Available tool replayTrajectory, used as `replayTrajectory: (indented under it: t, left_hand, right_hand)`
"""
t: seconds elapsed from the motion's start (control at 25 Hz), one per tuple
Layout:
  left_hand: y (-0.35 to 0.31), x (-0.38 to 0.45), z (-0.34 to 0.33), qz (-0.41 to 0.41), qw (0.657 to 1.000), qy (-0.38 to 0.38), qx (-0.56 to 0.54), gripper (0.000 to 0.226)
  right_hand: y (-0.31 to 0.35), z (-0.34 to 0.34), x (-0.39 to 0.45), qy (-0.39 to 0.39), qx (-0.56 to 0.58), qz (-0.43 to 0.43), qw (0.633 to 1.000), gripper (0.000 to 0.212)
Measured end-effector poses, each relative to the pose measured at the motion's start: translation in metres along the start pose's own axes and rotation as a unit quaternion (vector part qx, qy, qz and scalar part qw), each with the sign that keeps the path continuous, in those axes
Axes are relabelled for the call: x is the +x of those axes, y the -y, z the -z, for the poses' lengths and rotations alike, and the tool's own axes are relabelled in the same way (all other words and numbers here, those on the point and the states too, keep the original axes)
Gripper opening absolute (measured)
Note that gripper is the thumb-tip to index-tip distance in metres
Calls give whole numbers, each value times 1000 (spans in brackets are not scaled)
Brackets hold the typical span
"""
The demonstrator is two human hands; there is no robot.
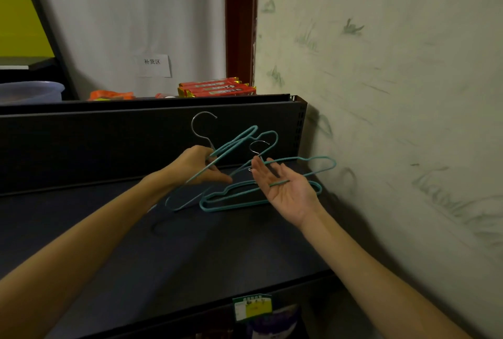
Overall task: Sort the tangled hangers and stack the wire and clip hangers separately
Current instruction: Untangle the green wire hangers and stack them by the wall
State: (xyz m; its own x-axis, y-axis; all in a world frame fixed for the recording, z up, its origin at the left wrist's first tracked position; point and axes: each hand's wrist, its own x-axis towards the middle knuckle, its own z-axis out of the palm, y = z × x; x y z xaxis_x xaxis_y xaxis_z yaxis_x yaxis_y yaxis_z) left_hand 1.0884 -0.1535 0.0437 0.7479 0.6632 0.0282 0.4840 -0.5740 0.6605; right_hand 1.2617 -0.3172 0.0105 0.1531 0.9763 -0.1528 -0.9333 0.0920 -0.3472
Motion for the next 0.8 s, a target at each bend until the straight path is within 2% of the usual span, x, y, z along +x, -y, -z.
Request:
replayTrajectory:
  t: [0.12,0.2,0.28,0.36,0.44,0.52,0.6,0.64,0.72,0.8]
  left_hand:
    - [-1,-1,1,-13,998,55,24,37]
    - [-1,-2,3,-33,997,51,44,35]
    - [5,-2,6,-54,997,29,49,28]
    - [15,-5,9,-72,996,-3,55,26]
    - [21,-8,6,-92,993,-35,66,26]
    - [22,-10,1,-106,992,-41,57,22]
    - [21,-9,-4,-107,991,-45,62,18]
    - [22,-8,-5,-104,991,-50,69,17]
    - [23,-7,-7,-96,991,-61,76,18]
    - [24,-7,-9,-92,990,-71,82,20]
  right_hand:
    - [-4,6,-1,2,38,2,999,40]
    - [0,12,-2,8,19,-12,1000,43]
    - [5,17,-2,-6,-106,-6,994,44]
    - [18,22,0,-73,-229,44,970,33]
    - [37,30,-1,-142,-279,127,941,34]
    - [58,35,-5,-186,-336,167,908,44]
    - [71,40,-6,-221,-408,177,868,46]
    - [75,43,-6,-239,-455,192,836,50]
    - [81,48,-3,-260,-562,240,748,60]
    - [83,50,-4,-230,-675,254,653,71]
